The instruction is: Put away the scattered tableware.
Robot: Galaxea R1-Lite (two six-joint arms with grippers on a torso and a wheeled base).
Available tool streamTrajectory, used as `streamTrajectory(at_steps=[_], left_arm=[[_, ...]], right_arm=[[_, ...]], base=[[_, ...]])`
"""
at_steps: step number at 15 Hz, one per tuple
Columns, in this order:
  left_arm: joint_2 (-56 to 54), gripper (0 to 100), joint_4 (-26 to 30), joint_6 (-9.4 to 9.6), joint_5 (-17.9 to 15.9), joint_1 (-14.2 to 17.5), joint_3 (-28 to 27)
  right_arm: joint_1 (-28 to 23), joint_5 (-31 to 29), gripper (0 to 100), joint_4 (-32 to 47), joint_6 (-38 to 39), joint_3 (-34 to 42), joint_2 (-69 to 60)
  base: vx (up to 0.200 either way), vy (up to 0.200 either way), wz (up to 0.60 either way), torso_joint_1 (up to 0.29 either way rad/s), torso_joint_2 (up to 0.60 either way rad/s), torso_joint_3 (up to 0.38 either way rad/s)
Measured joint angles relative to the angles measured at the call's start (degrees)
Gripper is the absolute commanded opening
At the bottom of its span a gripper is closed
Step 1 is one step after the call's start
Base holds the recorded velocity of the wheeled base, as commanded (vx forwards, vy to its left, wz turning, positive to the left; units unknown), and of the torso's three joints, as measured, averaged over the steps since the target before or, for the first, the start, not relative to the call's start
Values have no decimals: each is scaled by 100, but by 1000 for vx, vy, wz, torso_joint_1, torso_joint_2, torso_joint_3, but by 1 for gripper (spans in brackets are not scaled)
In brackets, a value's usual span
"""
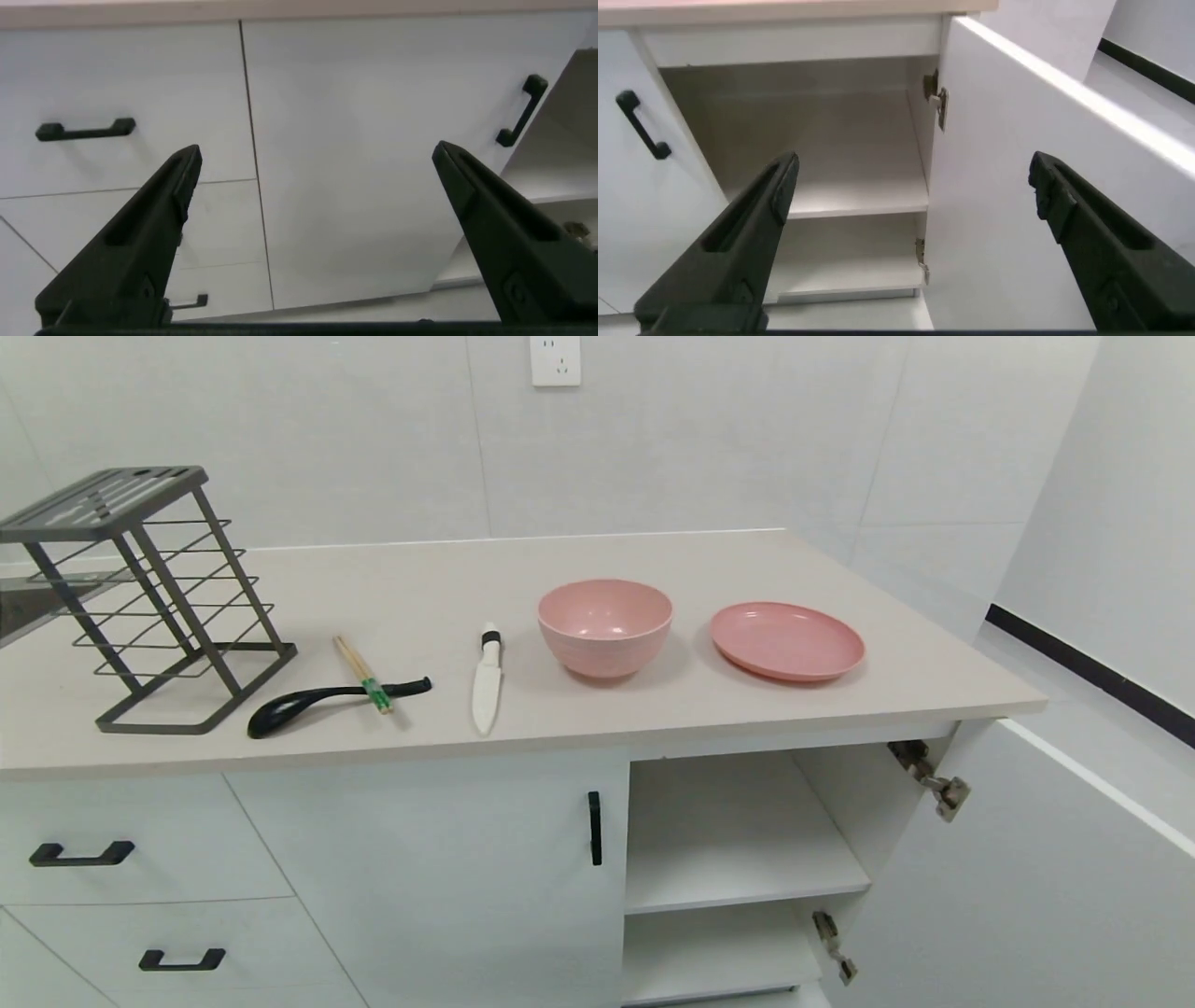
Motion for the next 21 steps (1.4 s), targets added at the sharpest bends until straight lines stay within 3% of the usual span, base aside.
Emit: streamTrajectory(at_steps=[14, 21], left_arm=[[4, 100, 2, 33, 15, 0, 0], [4, 100, 7, 35, 17, 0, 0]], right_arm=[[-2, 5, 100, 5, 7, 0, 4], [-2, 9, 100, 5, 5, 0, 6]], base=[[0, 0, 0, 242, -512, -278], [0, -86, 0, 53, -106, -54]])
